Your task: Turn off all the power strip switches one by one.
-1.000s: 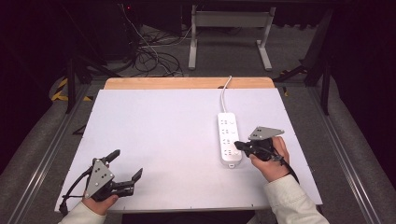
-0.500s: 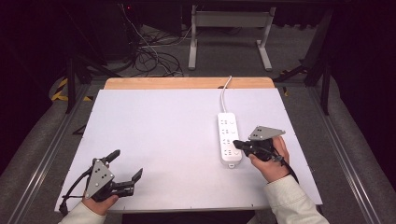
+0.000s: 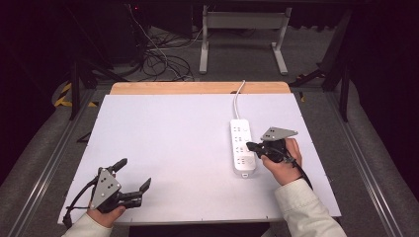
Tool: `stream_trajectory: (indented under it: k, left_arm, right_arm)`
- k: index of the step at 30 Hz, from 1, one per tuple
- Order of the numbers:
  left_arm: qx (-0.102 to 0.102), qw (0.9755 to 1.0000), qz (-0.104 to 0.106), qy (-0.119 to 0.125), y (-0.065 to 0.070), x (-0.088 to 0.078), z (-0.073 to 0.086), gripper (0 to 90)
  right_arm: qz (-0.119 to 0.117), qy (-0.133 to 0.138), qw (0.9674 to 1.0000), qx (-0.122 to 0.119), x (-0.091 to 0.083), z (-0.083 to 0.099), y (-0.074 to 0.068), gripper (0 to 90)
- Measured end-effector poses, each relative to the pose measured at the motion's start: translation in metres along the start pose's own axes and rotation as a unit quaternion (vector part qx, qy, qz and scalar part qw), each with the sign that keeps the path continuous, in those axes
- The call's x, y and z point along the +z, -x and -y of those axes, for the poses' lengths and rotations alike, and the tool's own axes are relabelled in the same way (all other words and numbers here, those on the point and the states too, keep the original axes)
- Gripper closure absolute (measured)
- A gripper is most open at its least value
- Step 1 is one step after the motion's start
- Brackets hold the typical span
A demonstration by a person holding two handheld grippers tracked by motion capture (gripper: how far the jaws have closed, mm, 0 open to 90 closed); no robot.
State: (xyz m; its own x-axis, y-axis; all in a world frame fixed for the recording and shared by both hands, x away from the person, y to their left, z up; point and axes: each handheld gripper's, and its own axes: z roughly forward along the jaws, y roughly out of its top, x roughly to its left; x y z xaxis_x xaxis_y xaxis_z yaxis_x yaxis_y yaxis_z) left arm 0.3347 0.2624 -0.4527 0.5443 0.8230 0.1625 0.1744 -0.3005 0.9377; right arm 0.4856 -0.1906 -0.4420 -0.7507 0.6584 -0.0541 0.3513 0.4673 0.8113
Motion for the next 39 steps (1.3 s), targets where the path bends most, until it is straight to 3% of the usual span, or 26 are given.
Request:
stream_trajectory:
  k: [9, 22, 39]
  left_arm:
    - [0.000, 1.0000, 0.000, 0.000, 0.000, 0.000, 0.000, 8.5]
    - [0.001, 1.0000, 0.000, 0.002, 0.000, 0.000, 0.000, 8.5]
    - [0.003, 1.0000, 0.001, 0.000, 0.000, -0.001, 0.000, 8.5]
  right_arm:
    - [0.010, -0.014, 0.9998, 0.013, 0.013, 0.002, 0.010, 90.0]
    - [0.011, -0.045, 0.9989, 0.007, 0.021, 0.006, 0.009, 90.0]
    - [0.016, -0.058, 0.9981, 0.004, 0.023, 0.006, 0.006, 90.0]
